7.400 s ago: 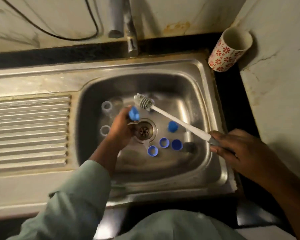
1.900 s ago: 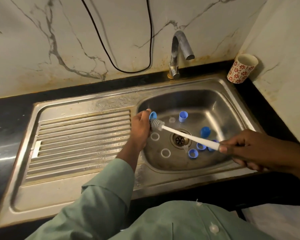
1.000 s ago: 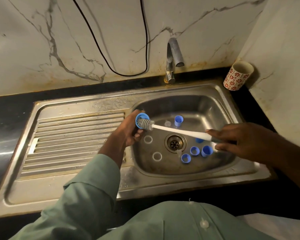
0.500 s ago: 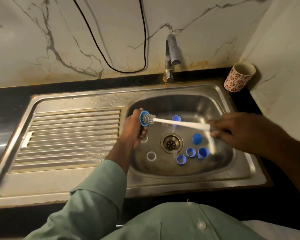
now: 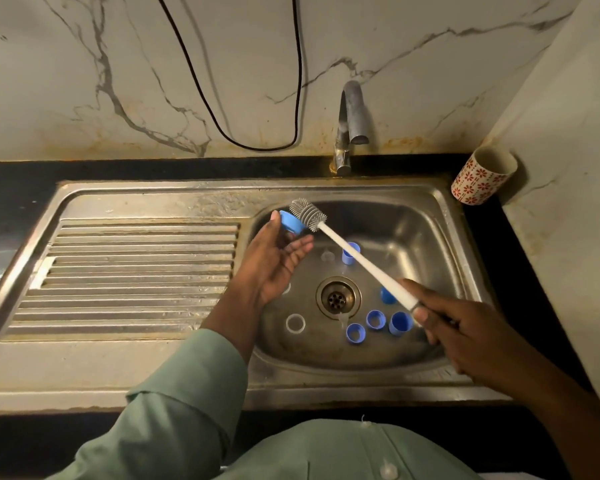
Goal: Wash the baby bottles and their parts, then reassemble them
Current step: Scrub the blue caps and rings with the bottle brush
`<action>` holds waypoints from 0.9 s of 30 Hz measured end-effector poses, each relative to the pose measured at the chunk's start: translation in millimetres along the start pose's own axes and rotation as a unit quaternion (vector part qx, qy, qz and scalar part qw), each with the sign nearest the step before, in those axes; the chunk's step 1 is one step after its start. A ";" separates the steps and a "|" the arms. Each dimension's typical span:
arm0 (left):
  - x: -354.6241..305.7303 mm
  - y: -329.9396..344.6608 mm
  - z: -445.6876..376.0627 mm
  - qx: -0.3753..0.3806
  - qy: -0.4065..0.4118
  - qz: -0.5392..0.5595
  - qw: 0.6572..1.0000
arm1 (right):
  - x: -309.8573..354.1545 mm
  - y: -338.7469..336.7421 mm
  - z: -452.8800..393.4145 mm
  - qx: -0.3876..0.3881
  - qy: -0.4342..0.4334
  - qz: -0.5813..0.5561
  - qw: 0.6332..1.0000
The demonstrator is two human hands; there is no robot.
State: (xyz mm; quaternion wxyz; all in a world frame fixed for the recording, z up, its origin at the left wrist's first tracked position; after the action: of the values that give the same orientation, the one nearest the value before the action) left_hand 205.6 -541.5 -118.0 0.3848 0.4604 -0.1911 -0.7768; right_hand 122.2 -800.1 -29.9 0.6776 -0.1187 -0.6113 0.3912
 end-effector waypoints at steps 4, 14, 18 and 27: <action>6.4 6.1 -0.9 -0.017 0.022 0.087 0.996 | -0.4 8.0 1.9 -0.014 -0.001 -0.002 1.000; 8.5 -9.2 -8.0 -0.091 0.056 0.107 0.988 | -7.2 36.9 -8.7 0.018 0.044 -0.056 0.997; 14.0 -7.7 -8.1 -0.107 0.053 0.068 0.991 | -2.7 50.7 -21.1 0.028 0.081 -0.088 0.992; 9.7 -31.7 -26.8 -0.161 0.028 0.028 0.986 | -0.2 80.1 -35.1 0.045 0.130 -0.118 0.983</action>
State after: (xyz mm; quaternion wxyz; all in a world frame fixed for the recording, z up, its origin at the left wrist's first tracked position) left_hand 212.6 -527.5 -157.6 0.4809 0.4085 -0.0652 -0.7731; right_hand 123.7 -735.7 -89.1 0.7975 -0.0647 -0.5095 0.3165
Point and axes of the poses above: each hand's wrist, its own z-axis away from the middle knuckle, its own y-axis out of the palm, x = y × z, the point moved 5 cm from there along -z, towards the middle knuckle, and after that the axes turned 7 degrees about z, right-handed, at the moved point
